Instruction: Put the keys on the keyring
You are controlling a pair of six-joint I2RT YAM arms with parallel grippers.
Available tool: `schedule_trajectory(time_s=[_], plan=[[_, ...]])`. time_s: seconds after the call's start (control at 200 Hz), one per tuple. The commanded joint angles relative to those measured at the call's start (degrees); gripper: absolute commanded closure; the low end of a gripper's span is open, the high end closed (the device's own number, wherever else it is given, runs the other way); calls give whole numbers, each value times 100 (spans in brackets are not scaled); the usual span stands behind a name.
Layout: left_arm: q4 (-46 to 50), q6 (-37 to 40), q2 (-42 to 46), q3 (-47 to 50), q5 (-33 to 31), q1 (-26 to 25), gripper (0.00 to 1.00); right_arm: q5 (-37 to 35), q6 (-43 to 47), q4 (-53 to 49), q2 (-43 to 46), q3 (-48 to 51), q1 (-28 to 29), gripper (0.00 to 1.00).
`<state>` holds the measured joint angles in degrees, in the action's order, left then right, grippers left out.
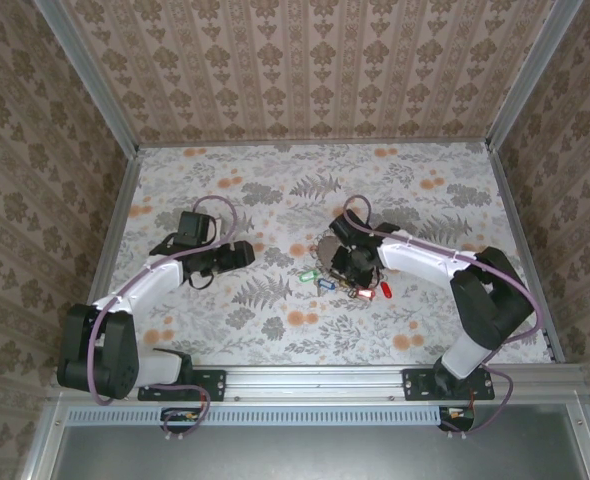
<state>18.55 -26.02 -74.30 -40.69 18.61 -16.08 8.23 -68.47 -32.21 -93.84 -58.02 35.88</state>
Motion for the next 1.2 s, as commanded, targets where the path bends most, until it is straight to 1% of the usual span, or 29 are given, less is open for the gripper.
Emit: schedule_trajectory(time_s=[0.0,0.115,0.195,0.275,0.35,0.56,0.65,0.77,0.95,0.97,1.07,1.195], plan=[[-167,73,39,-90,169,-61,13,257,-1262,614,1,212,124,81],[-105,142,116,-78,106,-114,15,-273,-1458,452,32,247,174,80],[-80,169,202,-38,27,-141,16,-477,-1403,378,-21,207,126,80],[-62,212,270,-13,-43,-179,18,-589,-1381,332,-119,154,121,80],[12,267,309,-34,-130,-202,19,-674,-1401,253,-187,127,130,76],[47,294,338,-31,-191,-229,19,-755,-1488,274,-350,115,132,71],[45,299,329,-44,-200,-229,19,-697,-1576,395,-428,155,139,72],[64,299,337,-33,-233,-230,19,-732,-1617,425,-431,167,165,78],[101,306,356,-4,-269,-229,18,-918,-1582,171,-257,115,153,79],[102,303,355,-9,-277,-229,17,-946,-1582,24,-231,118,146,80],[130,320,364,-26,-299,-229,16,-1028,-1420,-198,-114,184,66,81],[156,324,379,-18,-314,-229,16,-1062,-945,-448,48,366,-216,80]])
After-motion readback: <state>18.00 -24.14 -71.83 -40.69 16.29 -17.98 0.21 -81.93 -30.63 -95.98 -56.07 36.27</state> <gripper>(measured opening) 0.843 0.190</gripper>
